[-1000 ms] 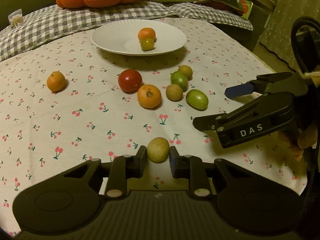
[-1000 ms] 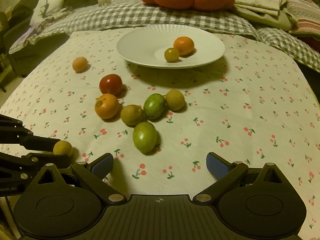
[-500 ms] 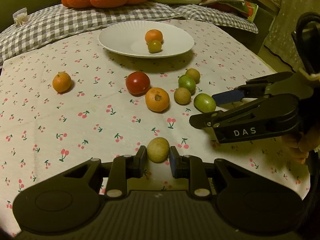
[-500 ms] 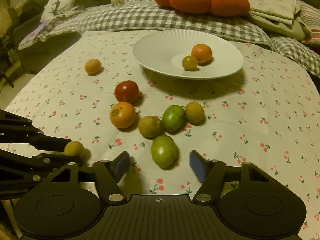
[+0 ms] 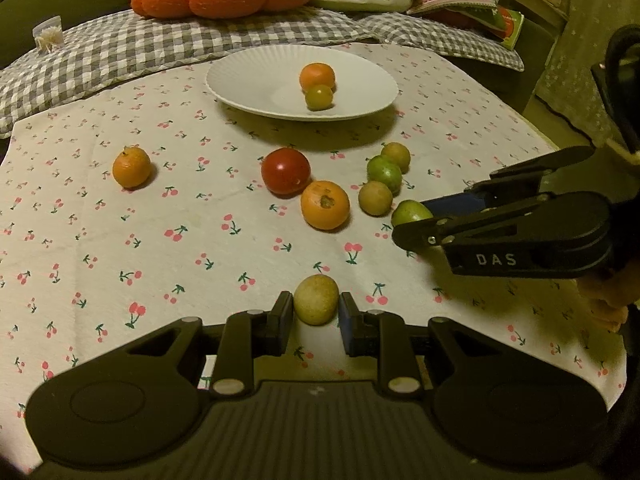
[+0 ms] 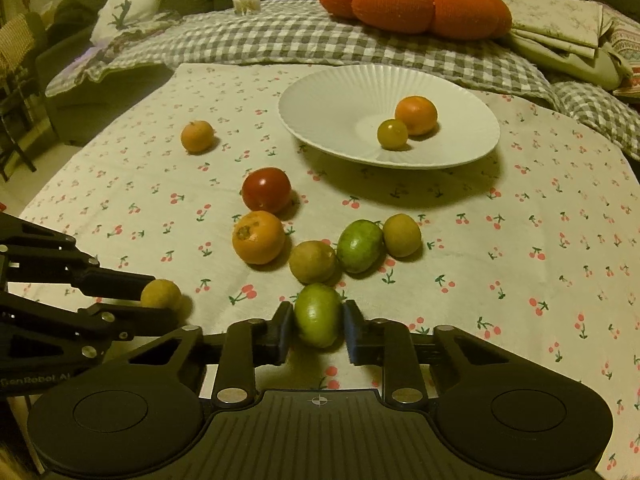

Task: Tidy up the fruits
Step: 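Carry both fruits onto the white plate and open both tools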

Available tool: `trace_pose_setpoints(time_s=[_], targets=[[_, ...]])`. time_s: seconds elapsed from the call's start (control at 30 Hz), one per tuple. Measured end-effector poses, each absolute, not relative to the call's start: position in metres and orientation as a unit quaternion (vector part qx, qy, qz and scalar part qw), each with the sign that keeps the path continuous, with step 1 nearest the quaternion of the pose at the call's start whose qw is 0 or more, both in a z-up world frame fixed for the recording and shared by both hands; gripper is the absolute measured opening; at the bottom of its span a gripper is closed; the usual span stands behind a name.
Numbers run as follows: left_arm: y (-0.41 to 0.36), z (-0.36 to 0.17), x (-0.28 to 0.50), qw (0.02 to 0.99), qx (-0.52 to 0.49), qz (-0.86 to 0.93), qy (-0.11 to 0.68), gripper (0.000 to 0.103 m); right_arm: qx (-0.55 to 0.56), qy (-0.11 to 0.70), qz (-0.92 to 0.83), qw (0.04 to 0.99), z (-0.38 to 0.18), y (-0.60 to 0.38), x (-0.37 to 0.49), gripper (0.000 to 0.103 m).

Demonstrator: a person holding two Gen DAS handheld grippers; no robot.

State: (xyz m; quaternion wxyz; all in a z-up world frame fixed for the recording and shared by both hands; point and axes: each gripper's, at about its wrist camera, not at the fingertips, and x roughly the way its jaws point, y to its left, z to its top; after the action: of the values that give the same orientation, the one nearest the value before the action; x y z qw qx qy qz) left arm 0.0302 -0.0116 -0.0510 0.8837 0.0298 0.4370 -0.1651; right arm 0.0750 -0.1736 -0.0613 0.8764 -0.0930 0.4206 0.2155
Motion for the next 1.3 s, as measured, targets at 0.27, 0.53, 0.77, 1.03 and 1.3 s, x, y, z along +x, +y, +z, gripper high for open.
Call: trace_pose_setpoints(time_s=[0.27, 0.53, 0.77, 1.03, 1.3], targets=[[-0.008, -0.047, 0.034, 0.89, 0.024, -0.155, 0.429, 0.023, -0.091, 0.42, 0.211, 0.878, -0.057, -0.174, 0.076, 0.024], [-0.007, -0.038, 0.044, 0.898, 0.017, -0.145, 0.414, 0.023, -0.078, 0.41, 0.211, 0.884, -0.043, -0.177, 0.075, 0.024], [-0.008, -0.028, 0.055, 0.906, 0.011, -0.14, 0.399, 0.023, -0.068, 0.394, 0.208, 0.893, -0.029, -0.177, 0.081, 0.024], [-0.011, -0.019, 0.071, 0.913, 0.006, -0.135, 0.384, 0.022, -0.056, 0.377, 0.197, 0.903, -0.014, -0.181, 0.094, 0.024], [-0.015, -0.01, 0.093, 0.922, -0.002, -0.131, 0.364, 0.022, -0.037, 0.362, 0.184, 0.913, -0.002, -0.186, 0.113, 0.024]])
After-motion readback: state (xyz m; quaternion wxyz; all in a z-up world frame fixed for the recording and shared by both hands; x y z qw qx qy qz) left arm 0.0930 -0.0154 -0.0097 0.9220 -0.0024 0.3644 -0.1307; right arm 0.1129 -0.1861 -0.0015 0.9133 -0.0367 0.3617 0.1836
